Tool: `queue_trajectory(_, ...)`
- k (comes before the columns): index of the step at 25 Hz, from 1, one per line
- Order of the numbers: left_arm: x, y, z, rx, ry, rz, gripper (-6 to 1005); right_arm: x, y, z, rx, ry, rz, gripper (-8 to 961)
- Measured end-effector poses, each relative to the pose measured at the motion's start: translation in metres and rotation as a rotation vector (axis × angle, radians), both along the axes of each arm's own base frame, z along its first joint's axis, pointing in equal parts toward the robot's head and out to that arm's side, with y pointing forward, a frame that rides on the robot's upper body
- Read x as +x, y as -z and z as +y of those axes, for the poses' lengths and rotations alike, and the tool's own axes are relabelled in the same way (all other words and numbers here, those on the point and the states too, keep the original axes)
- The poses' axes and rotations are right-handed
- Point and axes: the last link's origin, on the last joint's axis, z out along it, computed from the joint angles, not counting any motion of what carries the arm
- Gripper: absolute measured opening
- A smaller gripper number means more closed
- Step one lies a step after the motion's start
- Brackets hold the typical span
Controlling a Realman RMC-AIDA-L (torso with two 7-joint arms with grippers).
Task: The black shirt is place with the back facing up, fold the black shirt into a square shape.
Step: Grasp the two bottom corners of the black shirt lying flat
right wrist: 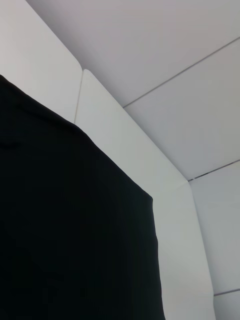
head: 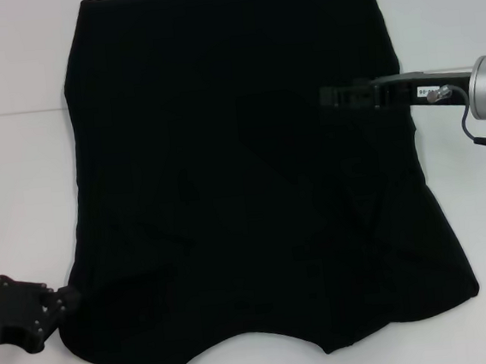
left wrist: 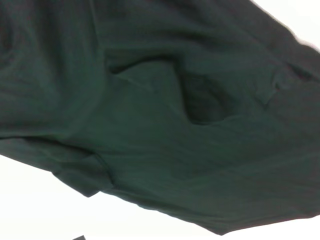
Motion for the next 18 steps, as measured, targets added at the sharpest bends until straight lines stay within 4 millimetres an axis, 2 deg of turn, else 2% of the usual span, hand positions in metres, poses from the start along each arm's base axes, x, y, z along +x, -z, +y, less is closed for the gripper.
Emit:
queue_trajectory(10, -0.0066, -0.0074, -0.0019, 0.034, -0.029, 0.007, 32, 0.0037, -0.0055, 0.0012, 0.005, 0.021, 0.003, 854)
queue_trajectory(18, -0.0052, -0.004, -0.0015, 0.026, -0.027, 0.0, 32, 0.0047, -0.006, 0.0014, 0.009, 0.024, 0.001, 853)
